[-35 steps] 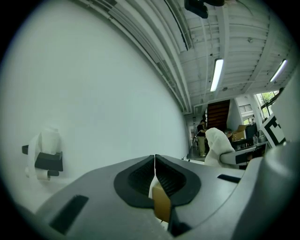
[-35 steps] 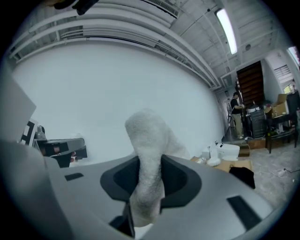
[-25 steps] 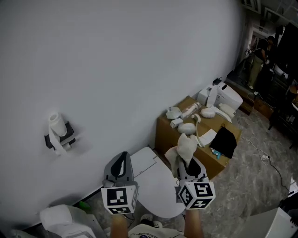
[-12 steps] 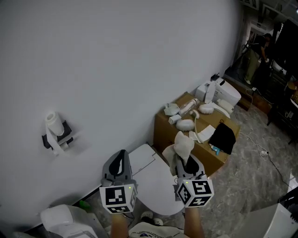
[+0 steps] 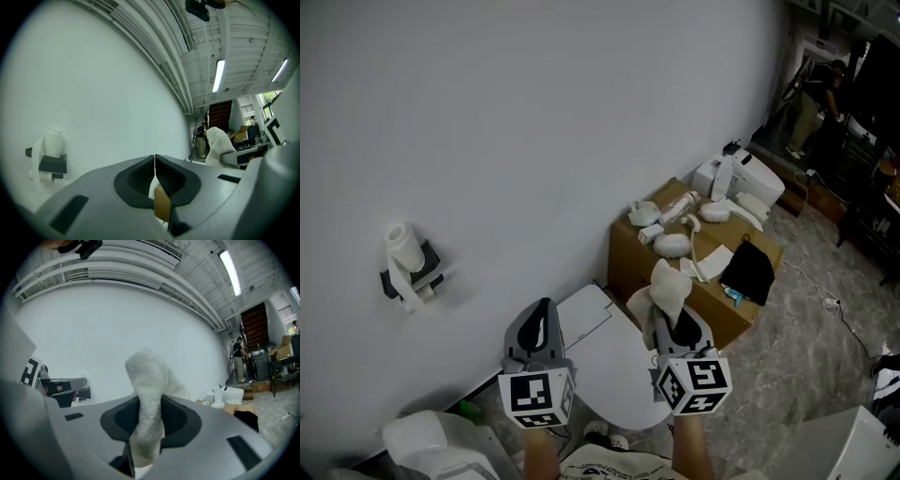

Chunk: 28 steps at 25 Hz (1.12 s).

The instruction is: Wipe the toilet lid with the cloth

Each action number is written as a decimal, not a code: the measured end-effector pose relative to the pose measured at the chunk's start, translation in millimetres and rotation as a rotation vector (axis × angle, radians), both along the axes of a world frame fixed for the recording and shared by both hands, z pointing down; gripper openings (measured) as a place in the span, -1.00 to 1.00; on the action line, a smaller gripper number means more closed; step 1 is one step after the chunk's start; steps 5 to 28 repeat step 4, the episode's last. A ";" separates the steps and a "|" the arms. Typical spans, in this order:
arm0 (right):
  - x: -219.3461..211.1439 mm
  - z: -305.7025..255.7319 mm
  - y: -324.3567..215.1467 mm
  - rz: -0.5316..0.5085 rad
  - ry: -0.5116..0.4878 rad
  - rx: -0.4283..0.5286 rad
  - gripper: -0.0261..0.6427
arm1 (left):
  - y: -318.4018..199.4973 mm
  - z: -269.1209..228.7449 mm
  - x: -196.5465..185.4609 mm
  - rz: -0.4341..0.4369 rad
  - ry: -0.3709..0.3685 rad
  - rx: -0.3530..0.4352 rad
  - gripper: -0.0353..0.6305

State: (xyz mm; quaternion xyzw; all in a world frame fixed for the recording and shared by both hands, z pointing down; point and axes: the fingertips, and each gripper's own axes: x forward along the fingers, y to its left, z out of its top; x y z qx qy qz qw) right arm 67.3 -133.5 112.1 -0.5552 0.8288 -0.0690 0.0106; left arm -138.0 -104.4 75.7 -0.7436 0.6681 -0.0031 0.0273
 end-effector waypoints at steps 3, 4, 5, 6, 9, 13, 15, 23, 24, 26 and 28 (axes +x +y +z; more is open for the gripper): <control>-1.5 -0.4 -3.1 -0.002 0.000 0.003 -0.61 | -2.4 -0.8 -1.4 0.000 0.001 0.003 -0.87; -2.0 -0.6 -4.1 -0.003 0.000 0.004 -0.61 | -3.1 -1.2 -1.9 0.000 0.001 0.004 -0.87; -2.0 -0.6 -4.1 -0.003 0.000 0.004 -0.61 | -3.1 -1.2 -1.9 0.000 0.001 0.004 -0.87; -2.0 -0.6 -4.1 -0.003 0.000 0.004 -0.61 | -3.1 -1.2 -1.9 0.000 0.001 0.004 -0.87; -2.0 -0.6 -4.1 -0.003 0.000 0.004 -0.61 | -3.1 -1.2 -1.9 0.000 0.001 0.004 -0.87; -2.0 -0.6 -4.1 -0.003 0.000 0.004 -0.61 | -3.1 -1.2 -1.9 0.000 0.001 0.004 -0.87; -2.0 -0.6 -4.1 -0.003 0.000 0.004 -0.61 | -3.1 -1.2 -1.9 0.000 0.001 0.004 -0.87; -2.0 -0.6 -4.1 -0.003 0.000 0.004 -0.61 | -3.1 -1.2 -1.9 0.000 0.001 0.004 -0.87; -2.0 -0.6 -4.1 -0.003 0.000 0.004 -0.61 | -3.1 -1.2 -1.9 0.000 0.001 0.004 -0.87; -2.0 -0.6 -4.1 -0.003 0.000 0.004 -0.61 | -3.1 -1.2 -1.9 0.000 0.001 0.004 -0.87; -2.0 -0.6 -4.1 -0.003 0.000 0.004 -0.61 | -3.1 -1.2 -1.9 0.000 0.001 0.004 -0.87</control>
